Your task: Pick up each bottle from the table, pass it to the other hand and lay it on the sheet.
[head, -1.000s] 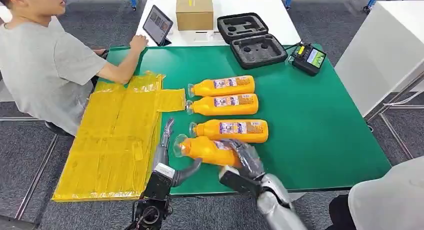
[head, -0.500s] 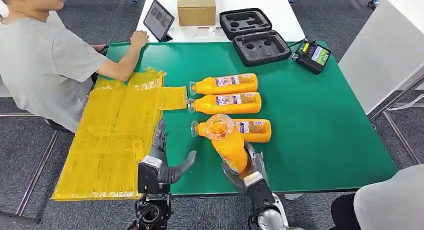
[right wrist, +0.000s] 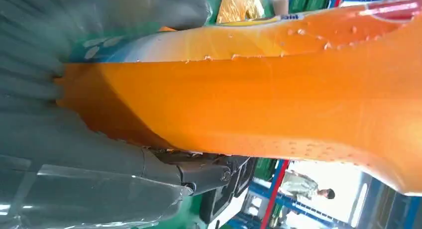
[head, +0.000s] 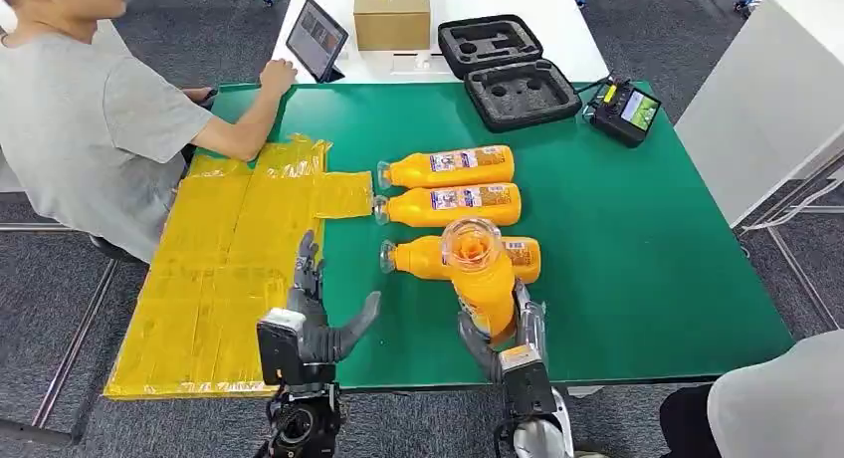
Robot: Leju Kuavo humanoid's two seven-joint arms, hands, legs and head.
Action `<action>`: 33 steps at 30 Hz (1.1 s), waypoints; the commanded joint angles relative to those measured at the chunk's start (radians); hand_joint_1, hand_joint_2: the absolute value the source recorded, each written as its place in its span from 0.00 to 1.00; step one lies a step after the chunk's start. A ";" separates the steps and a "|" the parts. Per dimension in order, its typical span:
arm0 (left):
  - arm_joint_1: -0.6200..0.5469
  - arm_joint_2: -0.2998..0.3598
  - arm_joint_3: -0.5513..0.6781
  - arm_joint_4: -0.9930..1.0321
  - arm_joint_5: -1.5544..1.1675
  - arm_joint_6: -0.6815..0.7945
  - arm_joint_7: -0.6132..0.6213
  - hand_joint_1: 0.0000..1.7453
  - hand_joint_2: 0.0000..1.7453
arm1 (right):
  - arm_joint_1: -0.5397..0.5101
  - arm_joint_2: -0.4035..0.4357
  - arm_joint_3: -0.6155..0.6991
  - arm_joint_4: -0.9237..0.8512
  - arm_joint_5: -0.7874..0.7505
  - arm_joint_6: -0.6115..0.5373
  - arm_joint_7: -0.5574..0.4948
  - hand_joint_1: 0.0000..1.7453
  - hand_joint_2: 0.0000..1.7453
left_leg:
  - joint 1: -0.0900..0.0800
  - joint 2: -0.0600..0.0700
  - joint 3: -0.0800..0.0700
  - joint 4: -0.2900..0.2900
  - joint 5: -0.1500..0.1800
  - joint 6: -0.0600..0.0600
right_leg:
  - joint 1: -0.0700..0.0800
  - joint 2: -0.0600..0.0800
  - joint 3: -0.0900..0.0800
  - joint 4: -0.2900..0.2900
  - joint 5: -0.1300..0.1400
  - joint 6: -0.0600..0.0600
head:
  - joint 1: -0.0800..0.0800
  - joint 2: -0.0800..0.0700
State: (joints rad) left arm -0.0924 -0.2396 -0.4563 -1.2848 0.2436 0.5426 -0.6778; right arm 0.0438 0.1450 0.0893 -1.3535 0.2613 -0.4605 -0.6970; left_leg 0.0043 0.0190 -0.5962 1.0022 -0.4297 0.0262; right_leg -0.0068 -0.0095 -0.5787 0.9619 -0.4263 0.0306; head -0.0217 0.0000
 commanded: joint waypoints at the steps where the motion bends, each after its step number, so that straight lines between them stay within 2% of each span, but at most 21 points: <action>1: -0.033 0.089 -0.149 0.097 0.090 -0.209 0.055 0.00 1.00 | -0.147 -0.025 0.037 0.210 -0.049 -0.044 -0.001 1.00 1.00 | 0.000 0.001 0.006 -0.003 0.000 -0.001 | 0.000 0.004 0.005 -0.002 0.001 -0.001 | 0.000 0.000; 3: -0.053 0.090 -0.163 0.100 0.054 -0.180 0.039 0.00 1.00 | -0.201 -0.020 0.029 0.279 -0.049 -0.025 -0.001 1.00 1.00 | 0.000 0.003 0.002 -0.002 0.000 -0.001 | 0.000 0.004 0.002 -0.002 0.001 -0.001 | 0.000 0.000; 9: -0.084 0.072 -0.173 0.143 0.013 -0.164 0.020 0.00 1.00 | -0.273 0.008 0.055 0.400 0.001 -0.025 -0.001 1.00 1.00 | 0.000 0.002 0.004 -0.002 0.001 -0.001 | 0.000 0.004 0.003 -0.002 0.001 -0.001 | 0.000 0.000; 16: -0.133 0.047 -0.191 0.199 -0.014 -0.159 0.028 0.00 1.00 | -0.315 0.025 0.062 0.469 0.014 -0.015 0.011 1.00 1.00 | 0.000 0.000 0.002 -0.001 0.001 0.000 | 0.000 0.001 0.002 -0.001 0.001 0.000 | 0.000 0.000; 23: -0.143 0.032 -0.171 0.213 -0.062 -0.068 -0.017 0.00 1.00 | -0.327 0.046 0.098 0.528 0.059 -0.008 0.032 1.00 1.00 | 0.000 0.000 0.001 -0.001 0.001 0.000 | 0.000 0.001 0.001 0.000 0.000 0.000 | 0.000 0.000; 28: -0.150 0.003 -0.132 0.213 -0.113 0.065 -0.020 0.00 1.00 | -0.339 0.076 0.155 0.587 0.119 -0.062 0.032 1.00 1.00 | 0.001 0.001 0.002 0.000 0.000 -0.001 | 0.001 0.002 0.002 0.000 0.000 -0.001 | 0.000 0.000; 33: -0.170 -0.023 -0.118 0.272 -0.062 0.028 -0.020 0.00 1.00 | -0.361 0.082 0.205 0.641 0.171 -0.157 0.013 1.00 1.00 | 0.000 0.000 0.001 0.000 0.001 0.000 | 0.000 0.000 0.001 0.000 0.000 0.000 | 0.000 0.000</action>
State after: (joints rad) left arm -0.2052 -0.2350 -0.6096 -1.1391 0.1431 0.5936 -0.6977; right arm -0.2388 0.2091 0.2129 -0.8800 0.3975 -0.5353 -0.6691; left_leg 0.0044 0.0185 -0.5976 1.0024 -0.4283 0.0269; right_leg -0.0065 -0.0109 -0.5797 0.9621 -0.4260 0.0306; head -0.0217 0.0000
